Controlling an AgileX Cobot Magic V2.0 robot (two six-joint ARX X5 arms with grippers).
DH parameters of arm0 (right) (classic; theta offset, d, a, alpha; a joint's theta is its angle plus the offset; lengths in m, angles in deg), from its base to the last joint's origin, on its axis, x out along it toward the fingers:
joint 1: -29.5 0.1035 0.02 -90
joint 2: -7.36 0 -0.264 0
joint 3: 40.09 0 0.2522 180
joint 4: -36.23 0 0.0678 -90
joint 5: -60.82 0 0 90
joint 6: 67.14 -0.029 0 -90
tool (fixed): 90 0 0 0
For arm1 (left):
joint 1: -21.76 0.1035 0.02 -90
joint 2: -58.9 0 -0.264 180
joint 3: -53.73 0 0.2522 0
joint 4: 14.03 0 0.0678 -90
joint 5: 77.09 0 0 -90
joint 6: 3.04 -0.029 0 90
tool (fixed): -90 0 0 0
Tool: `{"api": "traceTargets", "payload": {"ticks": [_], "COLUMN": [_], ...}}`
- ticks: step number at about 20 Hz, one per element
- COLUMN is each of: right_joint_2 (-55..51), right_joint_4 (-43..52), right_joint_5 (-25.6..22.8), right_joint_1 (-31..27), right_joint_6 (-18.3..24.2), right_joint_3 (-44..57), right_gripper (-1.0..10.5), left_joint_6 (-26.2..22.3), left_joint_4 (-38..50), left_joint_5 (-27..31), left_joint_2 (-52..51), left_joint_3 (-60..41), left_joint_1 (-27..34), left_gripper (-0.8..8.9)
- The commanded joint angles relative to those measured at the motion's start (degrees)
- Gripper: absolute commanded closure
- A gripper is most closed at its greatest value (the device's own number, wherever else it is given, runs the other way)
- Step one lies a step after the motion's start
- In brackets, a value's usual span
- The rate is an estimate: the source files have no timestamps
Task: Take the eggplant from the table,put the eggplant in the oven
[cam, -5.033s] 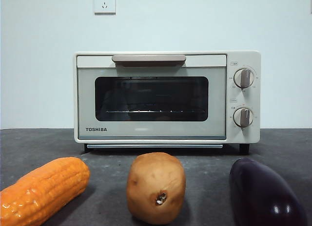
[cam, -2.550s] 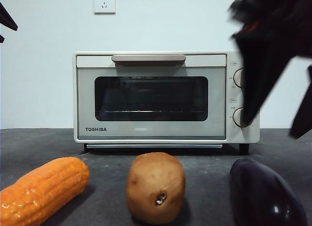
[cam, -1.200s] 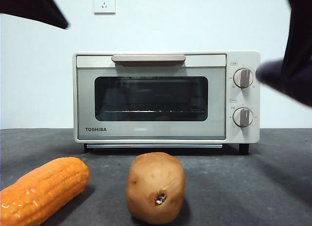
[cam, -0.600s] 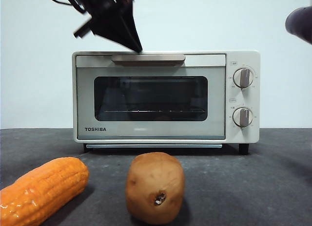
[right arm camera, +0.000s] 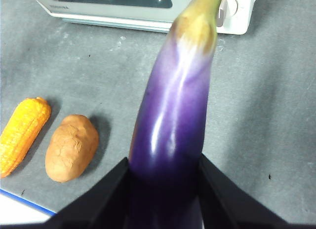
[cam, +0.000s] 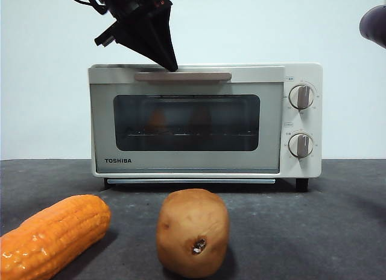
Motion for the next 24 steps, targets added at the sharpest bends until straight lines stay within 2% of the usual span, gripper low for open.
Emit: {"api": "traceTargets", "payload": {"ticks": [1, 4, 8, 14, 17, 20, 24], "right_joint_2": [0.3, 0.3, 0.4, 4.9, 10.7, 17.7, 29.6], "right_joint_4": [1.4, 2.4, 4.7, 10.9, 10.8, 10.6, 8.9], "right_joint_5": [-0.1, 1.4, 6.1, 14.7, 15.3, 15.1, 9.6], "right_joint_1": [0.6, 0.6, 0.6, 0.6, 0.6, 0.9, 3.5], "right_joint_6": [0.3, 0.5, 2.4, 10.2, 15.4, 20.9, 28.9], "right_joint_3": [-0.5, -0.5, -0.5, -0.8, -3.6, -8.3, -16.4], "right_gripper": [9.2, 9.2, 9.2, 9.4, 9.4, 9.4, 9.4], "left_joint_6": [-1.4, -1.7, -2.1, -2.6, -2.2, 0.5, 3.8], "left_joint_4": [-5.8, -10.7, -16.1, -18.3, -14.9, -9.8, -4.3], "left_joint_5": [1.4, 1.4, 1.4, 1.5, 1.7, 5.1, 5.4], "left_joint_2": [2.8, 2.3, -0.1, -9.2, -16.6, -25.9, -39.4], "left_joint_3": [-0.8, -0.7, -0.7, -0.8, -4.9, -13.3, -24.1], "left_joint_1": [-1.6, -3.7, -6.3, -6.2, -3.3, 1.7, 10.8], "left_gripper": [8.1, 8.1, 8.1, 8.1, 8.1, 8.1, 8.1]}}
